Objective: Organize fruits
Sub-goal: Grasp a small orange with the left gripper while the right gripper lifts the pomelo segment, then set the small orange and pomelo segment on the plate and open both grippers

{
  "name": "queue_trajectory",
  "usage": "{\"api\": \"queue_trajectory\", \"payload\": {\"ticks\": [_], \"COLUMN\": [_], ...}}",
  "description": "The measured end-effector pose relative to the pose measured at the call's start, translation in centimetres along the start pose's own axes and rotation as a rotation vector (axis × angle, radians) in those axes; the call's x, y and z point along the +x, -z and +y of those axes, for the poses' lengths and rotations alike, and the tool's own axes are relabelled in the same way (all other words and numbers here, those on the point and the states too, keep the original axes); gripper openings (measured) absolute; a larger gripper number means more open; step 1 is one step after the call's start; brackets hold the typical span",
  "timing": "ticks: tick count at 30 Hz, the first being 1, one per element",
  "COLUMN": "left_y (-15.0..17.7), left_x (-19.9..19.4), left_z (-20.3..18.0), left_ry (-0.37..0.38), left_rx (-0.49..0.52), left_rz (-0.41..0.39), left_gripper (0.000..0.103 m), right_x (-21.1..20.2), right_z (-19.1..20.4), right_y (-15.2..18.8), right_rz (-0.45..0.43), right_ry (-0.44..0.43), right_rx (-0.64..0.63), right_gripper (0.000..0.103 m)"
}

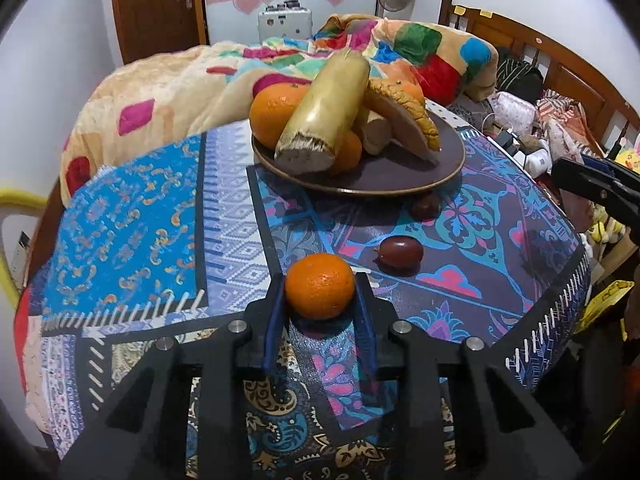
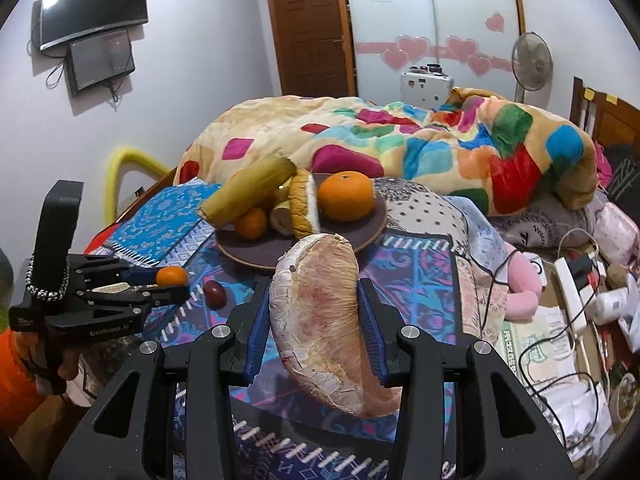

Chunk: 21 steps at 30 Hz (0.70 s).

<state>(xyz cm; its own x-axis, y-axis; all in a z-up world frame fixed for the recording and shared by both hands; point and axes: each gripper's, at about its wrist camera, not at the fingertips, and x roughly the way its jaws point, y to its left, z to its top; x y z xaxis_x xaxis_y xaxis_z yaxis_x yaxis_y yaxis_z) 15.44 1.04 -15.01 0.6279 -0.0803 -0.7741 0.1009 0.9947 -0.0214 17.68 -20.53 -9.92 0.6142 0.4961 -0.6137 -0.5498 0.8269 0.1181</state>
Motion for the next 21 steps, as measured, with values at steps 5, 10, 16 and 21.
{"api": "queue_trajectory", "payload": {"ticks": [5, 10, 16, 21], "left_y": [-1.0, -3.0, -5.2, -6.7], "left_x": [-1.3, -2.0, -1.7, -0.7], "left_z": [-0.4, -0.9, -1.7, -2.2], "left_ry": [0.027, 0.045, 0.071, 0.083], "left_rx": [-0.008, -0.005, 0.002, 0.012], "left_rz": [-0.039, -0.079, -0.107, -0.116], "left_gripper": [0.033, 0.033, 0.033, 0.033], "right_x": [0.1, 0.2, 0.5, 1.5], "right_z": [-1.0, -1.2, -0.8, -0.6], "right_y": [-0.2, -1.3, -3.3, -5.1], "right_rz": [-0.005, -0.032, -0.073, -0.095], "right_ry": [0.006, 0.005, 0.008, 0.013], "right_rx": [0.026, 0.034, 0.022, 0.016], "right_gripper": [0.038, 0.038, 0.038, 0.038]}}
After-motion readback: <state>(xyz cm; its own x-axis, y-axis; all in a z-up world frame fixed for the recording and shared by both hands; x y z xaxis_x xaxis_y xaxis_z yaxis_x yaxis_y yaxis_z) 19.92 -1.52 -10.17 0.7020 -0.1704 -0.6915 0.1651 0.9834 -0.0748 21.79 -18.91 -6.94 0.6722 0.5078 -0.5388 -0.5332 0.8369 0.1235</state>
